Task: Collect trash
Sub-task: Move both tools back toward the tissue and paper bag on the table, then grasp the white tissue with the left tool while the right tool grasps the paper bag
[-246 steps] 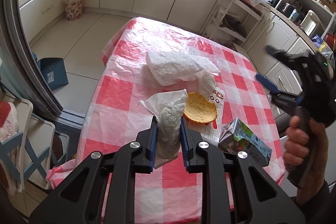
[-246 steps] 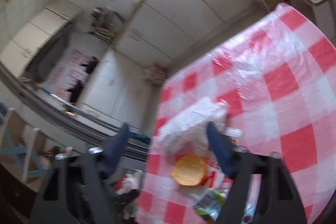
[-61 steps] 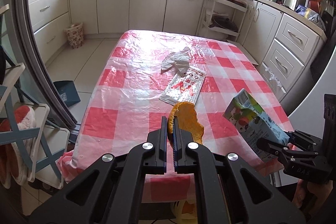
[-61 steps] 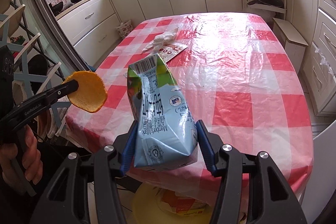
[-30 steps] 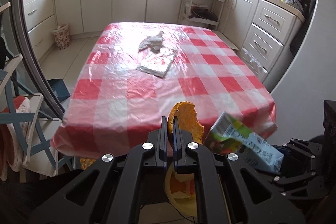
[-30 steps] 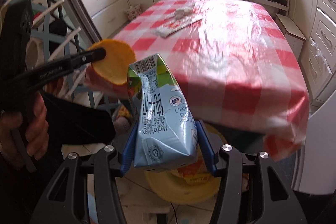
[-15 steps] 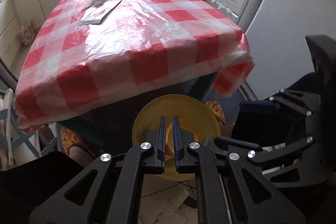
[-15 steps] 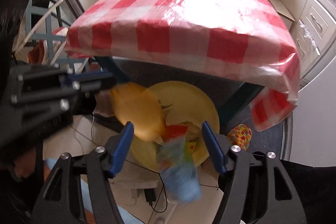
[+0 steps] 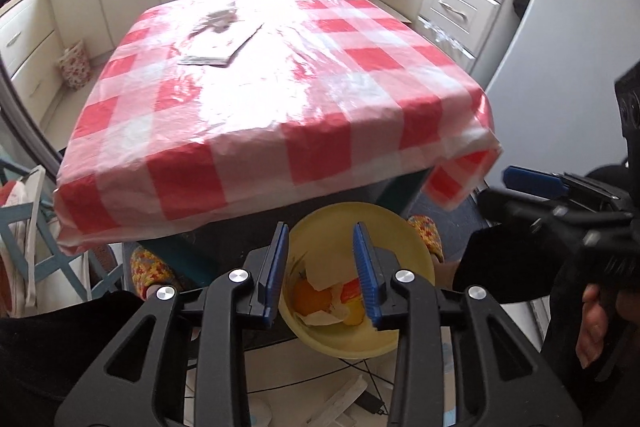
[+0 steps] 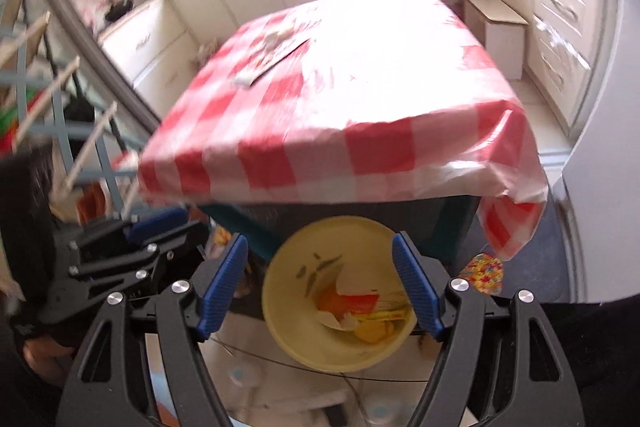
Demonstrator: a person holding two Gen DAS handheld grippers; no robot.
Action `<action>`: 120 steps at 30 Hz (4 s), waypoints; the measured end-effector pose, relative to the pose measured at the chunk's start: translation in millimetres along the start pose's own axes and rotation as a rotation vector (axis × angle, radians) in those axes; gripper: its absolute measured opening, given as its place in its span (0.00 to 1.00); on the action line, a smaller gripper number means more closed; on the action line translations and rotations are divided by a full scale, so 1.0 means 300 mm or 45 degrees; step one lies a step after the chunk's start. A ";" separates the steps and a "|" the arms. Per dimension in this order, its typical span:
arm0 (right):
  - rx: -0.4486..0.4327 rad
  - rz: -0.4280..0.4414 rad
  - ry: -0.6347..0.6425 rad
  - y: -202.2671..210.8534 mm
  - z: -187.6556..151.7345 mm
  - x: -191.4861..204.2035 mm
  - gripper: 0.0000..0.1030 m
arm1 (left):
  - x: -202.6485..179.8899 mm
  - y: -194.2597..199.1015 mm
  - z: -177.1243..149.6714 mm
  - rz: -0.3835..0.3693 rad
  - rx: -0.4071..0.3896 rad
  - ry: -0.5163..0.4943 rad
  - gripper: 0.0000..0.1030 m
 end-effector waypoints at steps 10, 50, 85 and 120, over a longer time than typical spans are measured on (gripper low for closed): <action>-0.056 0.043 0.032 0.004 0.028 0.040 0.70 | 0.083 0.022 0.047 0.028 -0.054 0.127 0.43; 0.066 0.180 0.047 -0.473 0.548 0.048 0.77 | 0.425 -0.654 0.911 0.142 -0.014 0.373 0.71; 0.181 -0.194 0.398 -0.844 0.601 0.257 0.71 | 0.881 -0.215 0.498 0.030 -0.024 0.817 0.15; 0.175 -0.199 0.400 -0.870 0.671 0.199 0.69 | 0.786 -0.400 0.455 0.320 0.102 0.290 0.58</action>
Point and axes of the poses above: each gripper's, at about its wrist camera, not at the fingertips, and y roughly against the way its jaws point, x to its left, z to its top, the point moved 8 cm from there along -y, roughly the way its jaws point, and after that the axes turned 12 degrees about z, right-handed, at the moved point
